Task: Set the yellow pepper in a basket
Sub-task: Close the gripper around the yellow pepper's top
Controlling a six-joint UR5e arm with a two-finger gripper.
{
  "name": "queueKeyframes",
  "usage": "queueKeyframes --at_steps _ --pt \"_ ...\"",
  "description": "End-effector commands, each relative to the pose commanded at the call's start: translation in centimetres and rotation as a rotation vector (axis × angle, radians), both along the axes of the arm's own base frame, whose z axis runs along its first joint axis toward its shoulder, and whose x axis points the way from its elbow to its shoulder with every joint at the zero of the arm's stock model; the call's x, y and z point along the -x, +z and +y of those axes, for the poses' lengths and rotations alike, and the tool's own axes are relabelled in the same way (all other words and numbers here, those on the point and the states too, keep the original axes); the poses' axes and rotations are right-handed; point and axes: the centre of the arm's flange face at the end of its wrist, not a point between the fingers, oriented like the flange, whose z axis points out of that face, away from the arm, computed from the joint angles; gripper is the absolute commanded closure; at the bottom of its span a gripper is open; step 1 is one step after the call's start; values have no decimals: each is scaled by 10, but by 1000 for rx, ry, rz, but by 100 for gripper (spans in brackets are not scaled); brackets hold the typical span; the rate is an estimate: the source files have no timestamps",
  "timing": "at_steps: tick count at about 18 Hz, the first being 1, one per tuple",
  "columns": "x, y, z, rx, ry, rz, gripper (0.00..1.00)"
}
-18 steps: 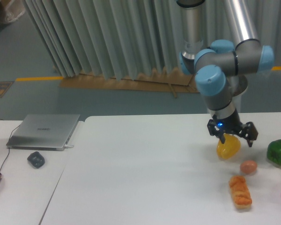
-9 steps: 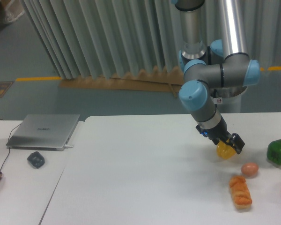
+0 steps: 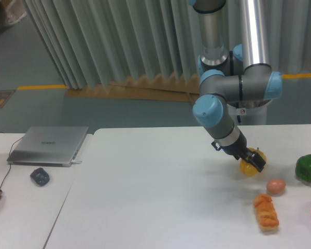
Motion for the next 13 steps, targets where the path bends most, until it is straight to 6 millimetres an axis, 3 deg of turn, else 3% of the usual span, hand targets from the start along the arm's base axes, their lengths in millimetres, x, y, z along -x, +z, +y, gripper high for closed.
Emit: queueKeyframes --at_steps 3,13 --pt "-2 4 -12 -2 12 2 0" --pt "-3 -4 -14 3 49 9 0"
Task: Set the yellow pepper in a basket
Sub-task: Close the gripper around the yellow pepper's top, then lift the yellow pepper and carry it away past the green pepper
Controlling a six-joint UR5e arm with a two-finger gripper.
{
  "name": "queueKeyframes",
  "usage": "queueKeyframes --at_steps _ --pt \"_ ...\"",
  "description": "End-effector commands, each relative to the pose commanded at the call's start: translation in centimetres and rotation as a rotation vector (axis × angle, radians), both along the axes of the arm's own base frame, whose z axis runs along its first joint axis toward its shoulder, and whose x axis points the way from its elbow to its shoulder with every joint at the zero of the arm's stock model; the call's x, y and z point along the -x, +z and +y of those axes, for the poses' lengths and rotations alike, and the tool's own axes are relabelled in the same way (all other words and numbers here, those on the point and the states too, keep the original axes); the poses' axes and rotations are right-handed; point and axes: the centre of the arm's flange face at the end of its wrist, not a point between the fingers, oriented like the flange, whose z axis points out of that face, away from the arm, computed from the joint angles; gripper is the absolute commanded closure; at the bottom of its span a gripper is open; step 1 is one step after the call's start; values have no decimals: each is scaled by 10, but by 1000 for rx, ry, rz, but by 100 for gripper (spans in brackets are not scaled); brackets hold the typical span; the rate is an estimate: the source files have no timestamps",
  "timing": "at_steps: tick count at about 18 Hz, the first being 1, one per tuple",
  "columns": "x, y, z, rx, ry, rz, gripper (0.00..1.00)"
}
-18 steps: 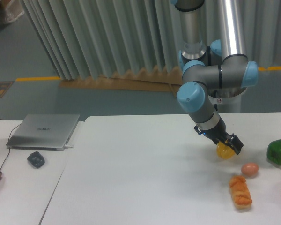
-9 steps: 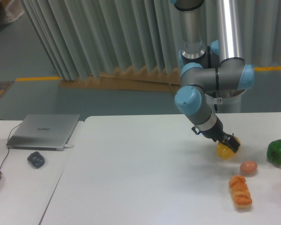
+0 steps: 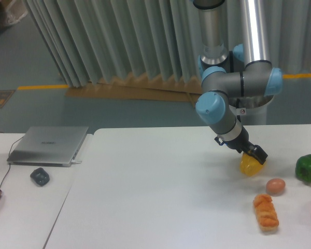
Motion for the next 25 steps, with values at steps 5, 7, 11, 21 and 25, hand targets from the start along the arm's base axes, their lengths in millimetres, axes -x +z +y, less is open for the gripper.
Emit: queueKeyframes --at_steps 5,7,11,21,25 --pt "3 -10 -4 20 10 -3 0" --pt "5 -14 -4 28 15 -2 0" --pt "8 -17 0 35 15 1 21" --pt "17 1 5 11 15 -3 64" --pt "63 76 -5 -78 72 -45 64"
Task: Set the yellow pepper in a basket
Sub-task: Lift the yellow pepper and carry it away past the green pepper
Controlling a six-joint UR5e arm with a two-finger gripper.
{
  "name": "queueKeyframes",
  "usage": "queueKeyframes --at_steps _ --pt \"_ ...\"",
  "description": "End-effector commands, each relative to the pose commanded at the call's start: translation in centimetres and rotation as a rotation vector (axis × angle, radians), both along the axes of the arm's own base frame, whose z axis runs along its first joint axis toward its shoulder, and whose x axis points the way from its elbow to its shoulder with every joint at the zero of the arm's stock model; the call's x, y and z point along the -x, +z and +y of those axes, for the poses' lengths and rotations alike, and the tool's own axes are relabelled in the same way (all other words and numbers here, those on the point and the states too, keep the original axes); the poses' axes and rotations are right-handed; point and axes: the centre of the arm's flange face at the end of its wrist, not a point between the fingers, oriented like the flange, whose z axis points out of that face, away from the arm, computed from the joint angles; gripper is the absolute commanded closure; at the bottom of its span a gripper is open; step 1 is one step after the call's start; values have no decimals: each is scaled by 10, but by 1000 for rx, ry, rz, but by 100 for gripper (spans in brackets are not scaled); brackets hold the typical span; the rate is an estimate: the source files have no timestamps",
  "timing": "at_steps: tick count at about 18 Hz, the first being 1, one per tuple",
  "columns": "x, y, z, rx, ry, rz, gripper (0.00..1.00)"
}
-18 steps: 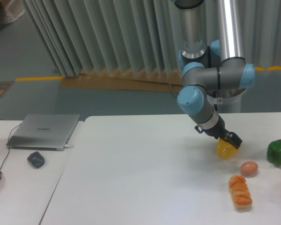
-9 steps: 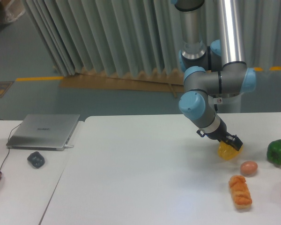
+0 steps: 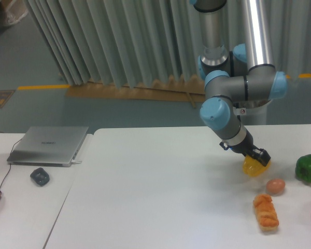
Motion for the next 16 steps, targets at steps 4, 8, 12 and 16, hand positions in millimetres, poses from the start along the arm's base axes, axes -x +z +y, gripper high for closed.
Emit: queueKeyframes --at_steps 4,8,12,16 --pt "47 45 -36 -89 -84 -52 64" --pt "106 66 -75 -92 -137 -55 64" --pt "176 73 -141 -65 -249 -95 64" --pt "221 49 -176 -41 -353 -140 63"
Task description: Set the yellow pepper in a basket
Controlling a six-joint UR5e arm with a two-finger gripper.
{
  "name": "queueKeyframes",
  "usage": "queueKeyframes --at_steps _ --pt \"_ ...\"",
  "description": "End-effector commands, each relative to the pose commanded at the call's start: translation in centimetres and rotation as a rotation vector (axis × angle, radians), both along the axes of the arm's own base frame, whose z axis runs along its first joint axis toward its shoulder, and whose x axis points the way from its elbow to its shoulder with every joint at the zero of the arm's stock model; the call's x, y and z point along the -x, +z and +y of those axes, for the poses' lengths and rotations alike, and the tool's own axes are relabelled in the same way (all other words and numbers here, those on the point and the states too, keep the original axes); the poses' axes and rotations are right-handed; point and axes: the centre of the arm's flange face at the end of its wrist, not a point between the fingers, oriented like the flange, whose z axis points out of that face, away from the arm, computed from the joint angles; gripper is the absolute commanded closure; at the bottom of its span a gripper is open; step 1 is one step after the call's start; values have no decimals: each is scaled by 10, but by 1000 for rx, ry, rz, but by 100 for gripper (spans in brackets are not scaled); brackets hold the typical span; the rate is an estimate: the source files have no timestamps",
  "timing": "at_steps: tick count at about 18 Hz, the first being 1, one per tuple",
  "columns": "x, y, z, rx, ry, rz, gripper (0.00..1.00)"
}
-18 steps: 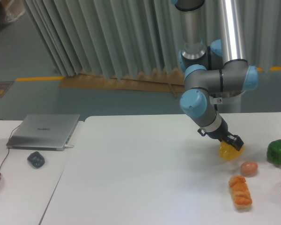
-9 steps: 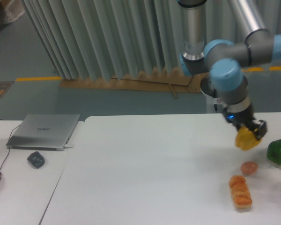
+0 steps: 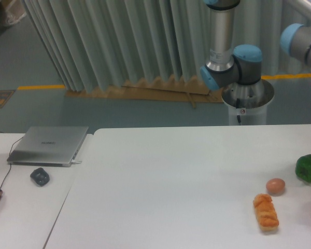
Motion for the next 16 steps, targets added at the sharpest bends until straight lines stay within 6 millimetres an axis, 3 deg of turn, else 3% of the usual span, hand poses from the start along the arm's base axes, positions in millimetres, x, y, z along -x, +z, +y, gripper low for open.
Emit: queueKeyframes --at_steps 4,5,9,11,12,13,14,16 --pt "30 -18 -9 -6 1 13 63" --pt "42 -25 -20 -7 13 15 63" --pt "62 -42 -31 -8 -2 22 62" --pt "69 -55 -30 -8 -7 25 56" --pt "71 -58 -30 -9 -7 33 46" --pt "72 -57 -30 -13 -7 41 15" --pt "73 -59 -28 -13 -1 44 0" --pt "71 -62 -22 -14 2 49 0"
